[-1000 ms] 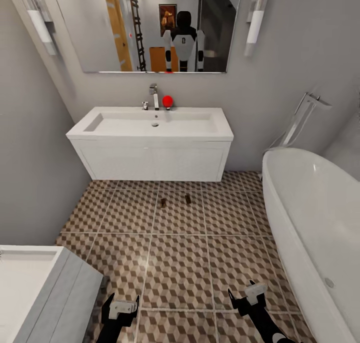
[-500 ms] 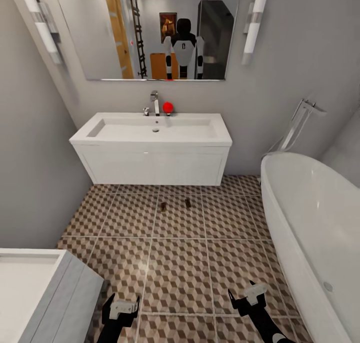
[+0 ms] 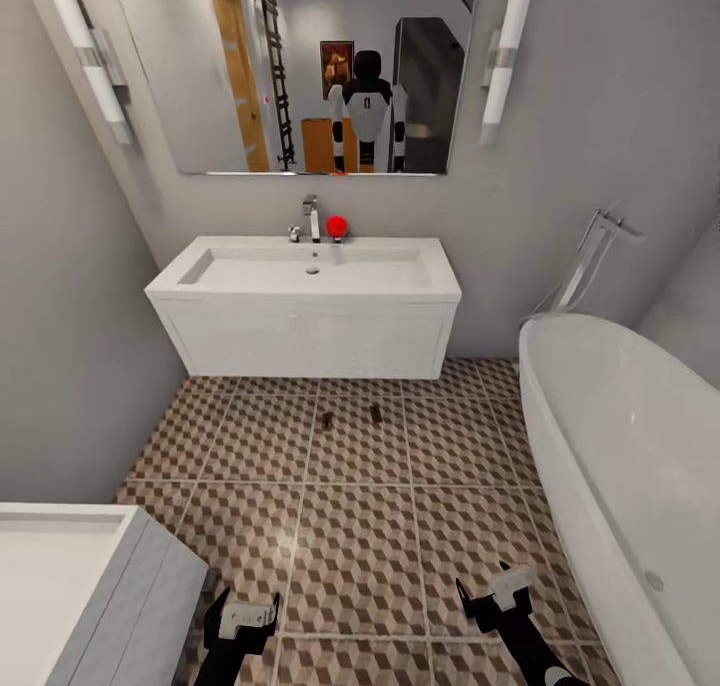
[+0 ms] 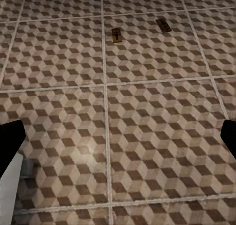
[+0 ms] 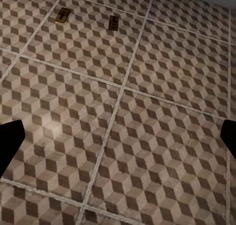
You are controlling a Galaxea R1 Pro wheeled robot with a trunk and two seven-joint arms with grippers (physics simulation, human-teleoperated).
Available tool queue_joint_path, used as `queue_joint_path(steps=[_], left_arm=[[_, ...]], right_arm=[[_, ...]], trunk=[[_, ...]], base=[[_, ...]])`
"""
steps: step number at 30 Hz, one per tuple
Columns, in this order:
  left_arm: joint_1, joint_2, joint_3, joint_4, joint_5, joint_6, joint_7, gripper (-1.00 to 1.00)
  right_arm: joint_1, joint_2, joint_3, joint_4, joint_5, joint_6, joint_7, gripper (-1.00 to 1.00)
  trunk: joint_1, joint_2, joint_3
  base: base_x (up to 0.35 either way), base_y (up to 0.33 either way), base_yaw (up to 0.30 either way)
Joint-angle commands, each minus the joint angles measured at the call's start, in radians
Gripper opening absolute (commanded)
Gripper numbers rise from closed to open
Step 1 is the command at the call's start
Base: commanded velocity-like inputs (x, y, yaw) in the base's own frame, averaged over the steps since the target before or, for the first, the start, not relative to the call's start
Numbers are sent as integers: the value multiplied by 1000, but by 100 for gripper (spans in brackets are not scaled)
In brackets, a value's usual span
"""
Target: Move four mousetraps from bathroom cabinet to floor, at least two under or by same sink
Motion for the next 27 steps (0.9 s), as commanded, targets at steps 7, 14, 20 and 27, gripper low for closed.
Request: queue_joint_path(steps=[7,14,20,27], left_arm=[[-2,-1,-9,4,6,-5,4,100],[-2,-1,-9,4,6,-5,4,100],[-2,-2,-9,4,6,-5,4,100],[-2,-2,-9,4,6,-5,4,100]], right_arm=[[-1,0,-2,1,5,-3,1,100],[-1,0,-2,1,5,-3,0,100],[-1,0,-2,1,5,-2,0,100],[-1,0,-2,1,5,-2,1,100]], trunk=[[-27,48,32],[-54,97,65],[-77,139,93],[-103,188,126]], base=[[0,0,0],[0,0,21],[0,0,61],[0,0,68]])
